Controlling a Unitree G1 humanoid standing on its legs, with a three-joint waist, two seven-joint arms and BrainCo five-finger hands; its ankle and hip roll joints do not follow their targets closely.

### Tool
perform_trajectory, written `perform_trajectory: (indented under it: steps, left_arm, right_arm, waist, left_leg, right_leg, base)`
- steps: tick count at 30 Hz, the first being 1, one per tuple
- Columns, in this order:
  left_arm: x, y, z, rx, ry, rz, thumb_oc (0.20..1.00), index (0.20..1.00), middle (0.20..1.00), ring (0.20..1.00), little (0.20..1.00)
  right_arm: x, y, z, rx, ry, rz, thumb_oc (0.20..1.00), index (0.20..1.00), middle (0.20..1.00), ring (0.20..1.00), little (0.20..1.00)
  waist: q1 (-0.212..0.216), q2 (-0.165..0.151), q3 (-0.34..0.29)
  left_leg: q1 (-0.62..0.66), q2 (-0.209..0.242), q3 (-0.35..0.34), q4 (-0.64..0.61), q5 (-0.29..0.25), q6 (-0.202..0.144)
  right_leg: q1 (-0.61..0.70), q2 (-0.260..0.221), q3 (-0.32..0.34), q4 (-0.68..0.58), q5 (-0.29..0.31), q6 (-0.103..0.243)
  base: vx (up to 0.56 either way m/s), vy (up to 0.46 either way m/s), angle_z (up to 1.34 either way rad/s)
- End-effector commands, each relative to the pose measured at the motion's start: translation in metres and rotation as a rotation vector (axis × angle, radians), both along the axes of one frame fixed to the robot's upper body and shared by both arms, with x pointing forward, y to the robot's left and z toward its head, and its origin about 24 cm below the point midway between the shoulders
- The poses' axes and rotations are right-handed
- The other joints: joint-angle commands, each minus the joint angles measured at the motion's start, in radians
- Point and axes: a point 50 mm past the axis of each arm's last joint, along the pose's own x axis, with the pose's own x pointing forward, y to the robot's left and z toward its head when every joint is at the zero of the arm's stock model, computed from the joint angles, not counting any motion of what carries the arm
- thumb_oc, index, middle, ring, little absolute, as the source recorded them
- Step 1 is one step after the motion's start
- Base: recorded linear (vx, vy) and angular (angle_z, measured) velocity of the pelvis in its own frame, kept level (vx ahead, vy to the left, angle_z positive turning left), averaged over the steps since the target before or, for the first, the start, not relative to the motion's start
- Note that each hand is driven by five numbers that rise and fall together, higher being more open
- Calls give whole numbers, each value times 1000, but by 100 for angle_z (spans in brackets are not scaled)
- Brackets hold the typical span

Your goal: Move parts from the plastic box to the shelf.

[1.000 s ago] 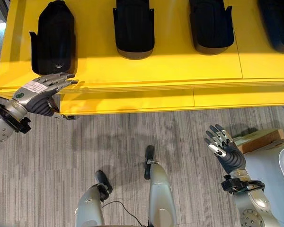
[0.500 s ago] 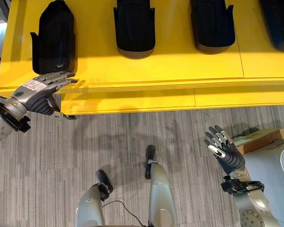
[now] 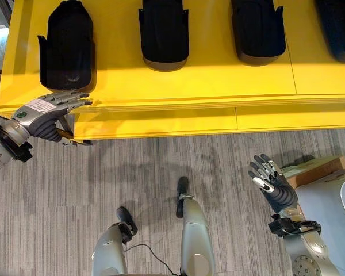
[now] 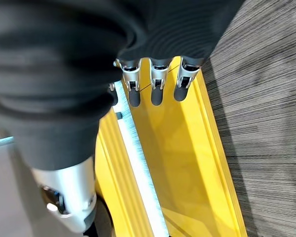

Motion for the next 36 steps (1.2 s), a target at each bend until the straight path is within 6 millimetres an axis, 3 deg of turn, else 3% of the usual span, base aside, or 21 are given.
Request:
perform_trajectory:
  steps: [1, 21, 36]
  left_arm:
    - [-2, 0, 12, -1, -14, -14, 1000, 1000, 1000, 1000, 1000]
    - [7, 5, 7, 23, 53, 28, 1000, 1000, 1000, 1000, 1000]
    - [16, 23, 2, -13, 88, 136, 1000, 1000, 1000, 1000, 1000]
  right_arm:
    - [-14, 0, 11, 4, -50, 9, 1000, 1000, 1000, 1000, 1000]
    - [-17, -1, 7, 19, -29, 13, 1000, 1000, 1000, 1000, 1000]
    - [-18, 0, 1, 43, -2, 20, 1000, 1000, 1000, 1000, 1000]
  waist:
    - [-11, 0, -41]
    - [-19, 0, -35]
    - [-19, 2, -36]
  left_leg:
    - [-73, 126, -126, -43, 130, -91]
    - [-81, 130, -122, -39, 134, -92]
    - [-90, 132, -121, -32, 134, -92]
  right_leg:
    - [103, -143, 65, -97, 145, 202]
    - [92, -140, 71, -91, 146, 202]
    - [82, -139, 76, -82, 145, 200]
  base:
    - [0, 0, 0]
    - [0, 0, 0]
    - [0, 0, 0]
